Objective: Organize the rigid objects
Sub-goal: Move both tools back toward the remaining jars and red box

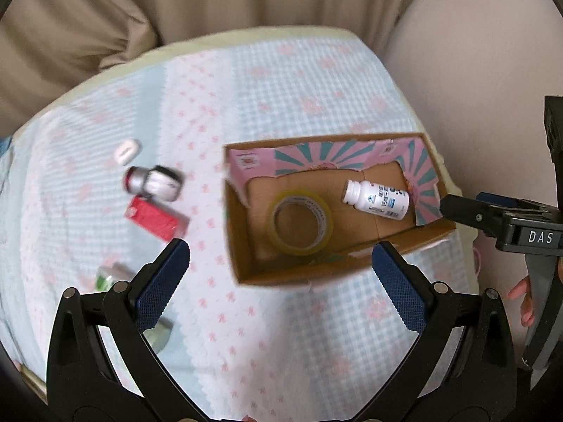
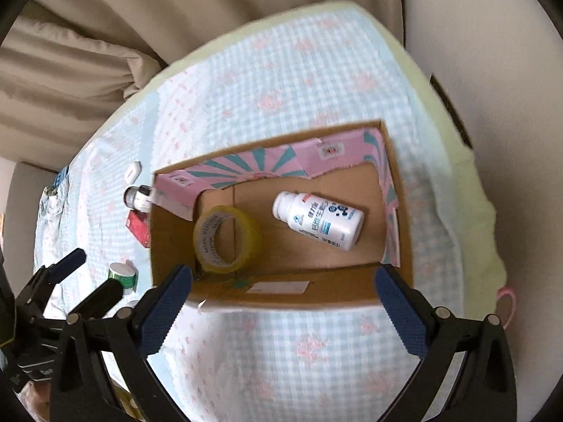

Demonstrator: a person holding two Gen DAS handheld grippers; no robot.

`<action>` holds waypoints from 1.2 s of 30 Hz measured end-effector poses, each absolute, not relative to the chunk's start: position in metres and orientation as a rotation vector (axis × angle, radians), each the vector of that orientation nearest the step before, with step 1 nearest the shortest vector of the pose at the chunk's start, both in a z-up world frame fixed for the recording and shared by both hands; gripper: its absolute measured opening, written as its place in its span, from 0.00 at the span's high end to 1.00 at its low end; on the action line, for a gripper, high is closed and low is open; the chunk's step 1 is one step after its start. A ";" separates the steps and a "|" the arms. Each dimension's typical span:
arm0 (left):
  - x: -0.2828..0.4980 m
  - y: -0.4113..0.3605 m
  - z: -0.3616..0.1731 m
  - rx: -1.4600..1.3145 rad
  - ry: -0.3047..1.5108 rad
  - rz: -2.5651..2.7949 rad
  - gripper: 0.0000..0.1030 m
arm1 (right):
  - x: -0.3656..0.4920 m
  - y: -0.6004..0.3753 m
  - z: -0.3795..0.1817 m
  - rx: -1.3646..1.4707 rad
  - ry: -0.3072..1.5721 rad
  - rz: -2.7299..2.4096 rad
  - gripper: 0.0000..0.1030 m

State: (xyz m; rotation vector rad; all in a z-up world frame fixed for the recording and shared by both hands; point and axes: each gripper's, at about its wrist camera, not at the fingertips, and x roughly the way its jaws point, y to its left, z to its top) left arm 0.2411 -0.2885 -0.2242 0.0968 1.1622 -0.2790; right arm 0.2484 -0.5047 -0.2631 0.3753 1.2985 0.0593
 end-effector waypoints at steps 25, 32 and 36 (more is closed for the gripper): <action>0.169 -0.029 -0.120 0.190 0.972 -0.096 0.00 | 0.196 -0.297 -0.135 0.018 1.065 0.121 0.00; 0.197 0.019 -0.148 0.214 1.041 -0.243 0.00 | 0.221 -0.232 -0.150 0.024 1.098 0.134 0.00; 0.217 0.027 -0.177 0.220 1.104 -0.296 0.00 | 0.242 -0.203 -0.166 0.009 1.133 0.178 0.00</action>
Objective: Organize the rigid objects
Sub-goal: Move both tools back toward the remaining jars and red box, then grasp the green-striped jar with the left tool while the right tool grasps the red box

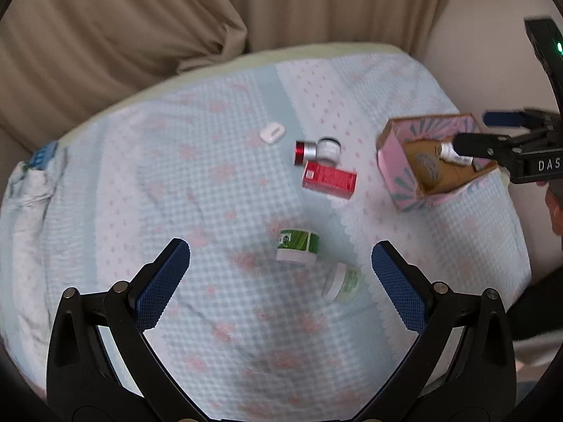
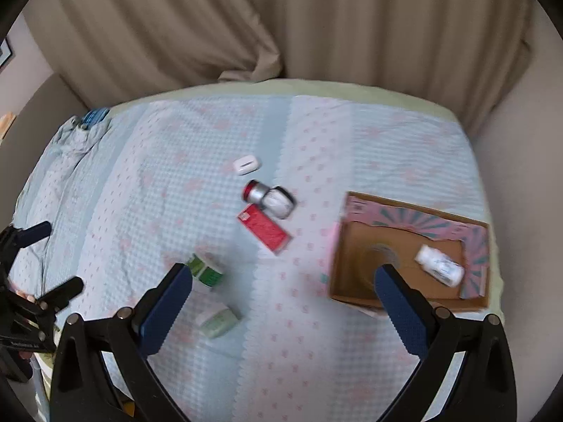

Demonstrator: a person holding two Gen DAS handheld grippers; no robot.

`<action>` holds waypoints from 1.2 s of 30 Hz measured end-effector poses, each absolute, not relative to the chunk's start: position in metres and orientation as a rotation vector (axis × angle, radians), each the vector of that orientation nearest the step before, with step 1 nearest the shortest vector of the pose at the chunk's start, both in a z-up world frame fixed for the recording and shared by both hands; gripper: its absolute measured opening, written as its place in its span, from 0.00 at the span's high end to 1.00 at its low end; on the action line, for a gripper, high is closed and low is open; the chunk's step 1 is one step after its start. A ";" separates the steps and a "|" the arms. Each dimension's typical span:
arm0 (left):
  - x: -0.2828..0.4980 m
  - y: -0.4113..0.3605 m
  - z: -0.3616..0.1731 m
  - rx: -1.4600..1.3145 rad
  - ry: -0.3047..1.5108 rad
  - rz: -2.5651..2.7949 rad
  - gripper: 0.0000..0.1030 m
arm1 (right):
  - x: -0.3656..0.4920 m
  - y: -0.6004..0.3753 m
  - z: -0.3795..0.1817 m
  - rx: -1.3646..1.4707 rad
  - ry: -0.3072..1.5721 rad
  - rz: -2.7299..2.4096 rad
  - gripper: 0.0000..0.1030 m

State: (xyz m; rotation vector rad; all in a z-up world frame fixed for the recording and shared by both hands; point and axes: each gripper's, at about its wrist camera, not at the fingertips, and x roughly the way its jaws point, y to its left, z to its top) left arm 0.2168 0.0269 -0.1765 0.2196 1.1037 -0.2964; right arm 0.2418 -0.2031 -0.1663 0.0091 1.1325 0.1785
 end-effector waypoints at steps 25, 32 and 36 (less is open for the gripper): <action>0.300 -0.029 -0.421 0.231 1.536 -0.334 0.01 | 0.399 -0.121 -0.412 -0.382 1.539 0.552 0.09; 0.297 -0.042 -0.458 0.256 1.573 -0.338 0.08 | 0.403 -0.110 -0.452 -0.481 1.574 0.584 0.26; 0.292 -0.047 -0.470 0.241 1.583 -0.335 0.16 | 0.400 -0.109 -0.460 -0.476 1.579 0.602 0.30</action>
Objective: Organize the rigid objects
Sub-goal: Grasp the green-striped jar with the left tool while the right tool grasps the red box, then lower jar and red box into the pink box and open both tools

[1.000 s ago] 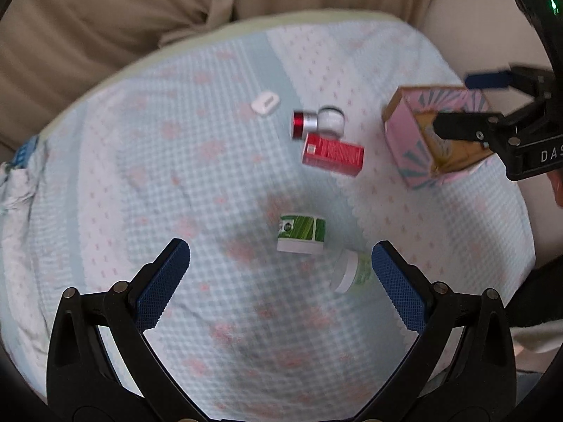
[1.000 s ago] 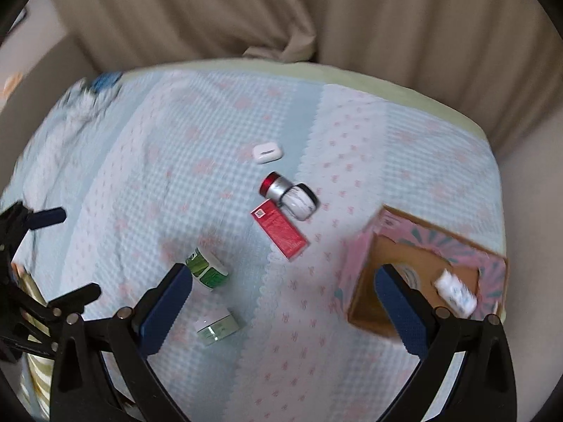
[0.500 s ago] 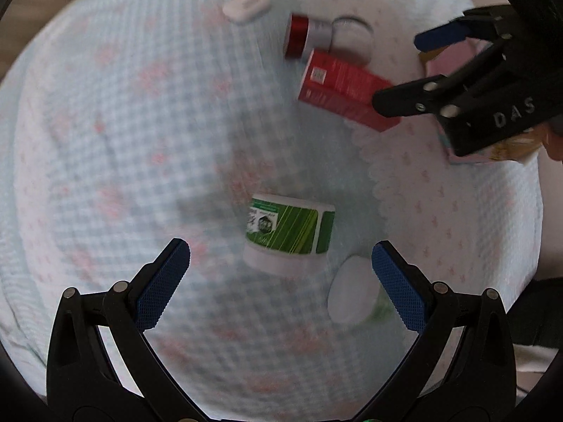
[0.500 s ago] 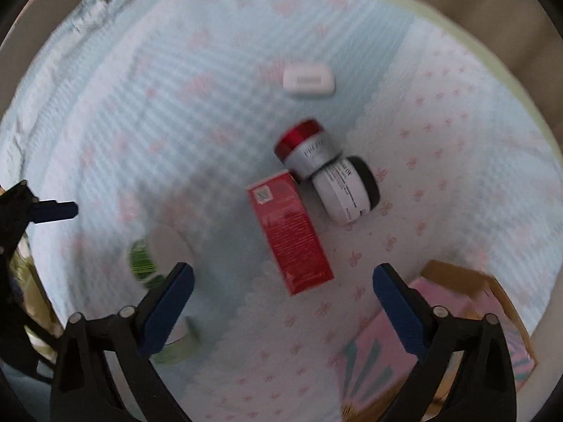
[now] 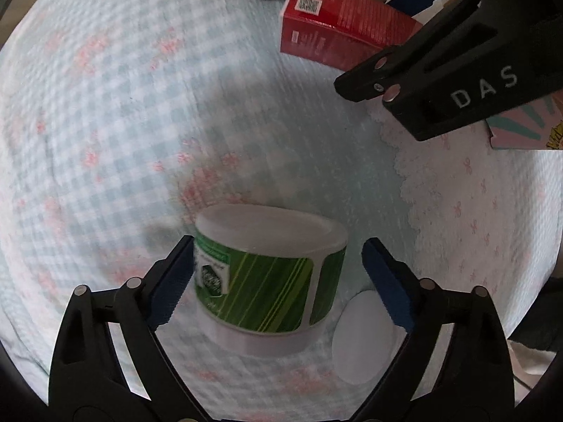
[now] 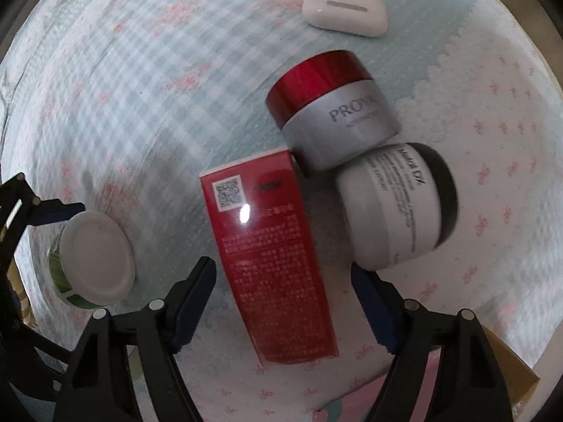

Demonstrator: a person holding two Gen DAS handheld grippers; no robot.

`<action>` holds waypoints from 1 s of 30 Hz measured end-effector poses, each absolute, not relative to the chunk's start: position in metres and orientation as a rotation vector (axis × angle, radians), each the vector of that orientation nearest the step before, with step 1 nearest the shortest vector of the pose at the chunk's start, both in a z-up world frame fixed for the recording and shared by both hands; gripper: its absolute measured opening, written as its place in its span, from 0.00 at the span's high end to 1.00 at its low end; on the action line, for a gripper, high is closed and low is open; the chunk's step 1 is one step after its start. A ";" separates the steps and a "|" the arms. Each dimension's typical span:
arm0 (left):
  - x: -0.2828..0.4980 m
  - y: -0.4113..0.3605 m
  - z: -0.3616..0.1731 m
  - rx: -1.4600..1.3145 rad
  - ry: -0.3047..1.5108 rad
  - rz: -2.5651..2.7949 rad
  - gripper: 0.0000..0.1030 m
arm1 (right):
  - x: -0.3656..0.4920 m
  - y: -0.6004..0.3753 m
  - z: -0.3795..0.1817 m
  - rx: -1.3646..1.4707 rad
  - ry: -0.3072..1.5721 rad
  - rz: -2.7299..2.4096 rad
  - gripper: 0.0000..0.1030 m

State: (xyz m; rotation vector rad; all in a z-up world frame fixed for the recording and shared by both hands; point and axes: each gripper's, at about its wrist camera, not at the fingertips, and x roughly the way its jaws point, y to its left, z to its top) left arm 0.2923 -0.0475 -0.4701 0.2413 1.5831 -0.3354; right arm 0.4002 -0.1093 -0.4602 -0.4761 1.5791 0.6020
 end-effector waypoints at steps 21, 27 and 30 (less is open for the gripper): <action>0.283 0.014 -0.442 0.105 1.520 -0.303 0.32 | 0.380 -0.097 -0.430 -0.472 1.553 0.502 0.61; 0.268 0.042 -0.401 0.085 1.454 -0.296 0.32 | 0.370 -0.101 -0.390 -0.349 1.522 0.462 0.61; 0.252 0.051 -0.377 0.079 1.412 -0.293 0.32 | 0.361 -0.105 -0.365 -0.256 1.506 0.443 0.61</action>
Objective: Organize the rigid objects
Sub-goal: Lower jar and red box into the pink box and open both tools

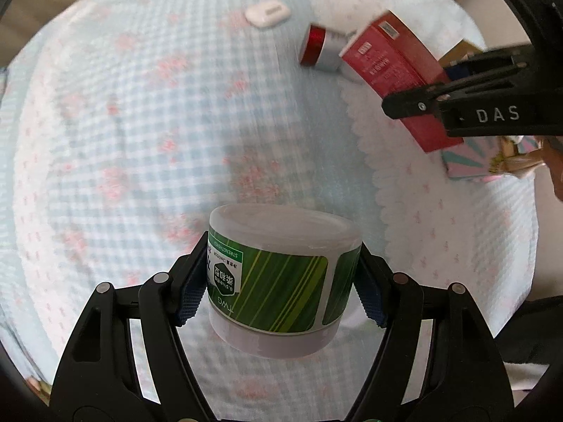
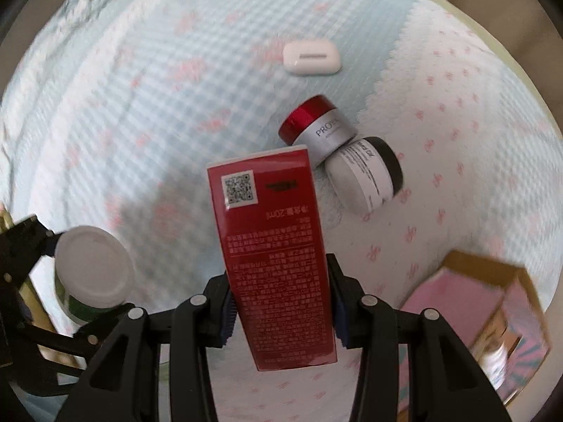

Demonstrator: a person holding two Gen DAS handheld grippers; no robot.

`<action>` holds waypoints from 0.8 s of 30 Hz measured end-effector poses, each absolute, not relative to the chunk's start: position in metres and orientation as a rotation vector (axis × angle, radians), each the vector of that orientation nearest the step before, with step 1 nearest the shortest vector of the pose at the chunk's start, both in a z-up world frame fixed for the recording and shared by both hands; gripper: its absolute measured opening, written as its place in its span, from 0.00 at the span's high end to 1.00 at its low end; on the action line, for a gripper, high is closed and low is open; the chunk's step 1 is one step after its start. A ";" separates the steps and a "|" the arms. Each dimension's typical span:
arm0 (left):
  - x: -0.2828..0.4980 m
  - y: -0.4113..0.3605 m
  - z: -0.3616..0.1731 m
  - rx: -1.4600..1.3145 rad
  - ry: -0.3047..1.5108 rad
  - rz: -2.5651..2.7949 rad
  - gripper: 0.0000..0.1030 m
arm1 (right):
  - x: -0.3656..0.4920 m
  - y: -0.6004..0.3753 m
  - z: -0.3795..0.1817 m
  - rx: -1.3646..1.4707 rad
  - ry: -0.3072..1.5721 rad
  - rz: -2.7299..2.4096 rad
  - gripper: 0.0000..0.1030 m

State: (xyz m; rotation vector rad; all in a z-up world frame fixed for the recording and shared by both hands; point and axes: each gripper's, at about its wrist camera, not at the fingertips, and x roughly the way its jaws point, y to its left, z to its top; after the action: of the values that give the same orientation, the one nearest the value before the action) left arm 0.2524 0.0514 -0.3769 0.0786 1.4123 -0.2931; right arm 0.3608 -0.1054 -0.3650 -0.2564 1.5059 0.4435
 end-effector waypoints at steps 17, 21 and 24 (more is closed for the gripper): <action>0.224 0.000 -0.219 0.078 1.198 -0.343 0.32 | 0.272 -0.181 -0.215 0.140 1.371 0.335 0.61; 0.218 -0.034 -0.193 0.051 1.165 -0.350 0.32 | 0.259 -0.219 -0.193 0.185 1.338 0.311 0.61; 0.216 -0.068 -0.178 0.030 1.143 -0.353 0.32 | 0.252 -0.256 -0.177 0.224 1.312 0.299 0.61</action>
State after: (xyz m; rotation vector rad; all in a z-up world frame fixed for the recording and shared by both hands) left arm 0.2165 -0.0684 -0.1781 0.0302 1.1430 -0.3529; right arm 0.2516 -0.2556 -0.1766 0.2243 1.3117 0.2992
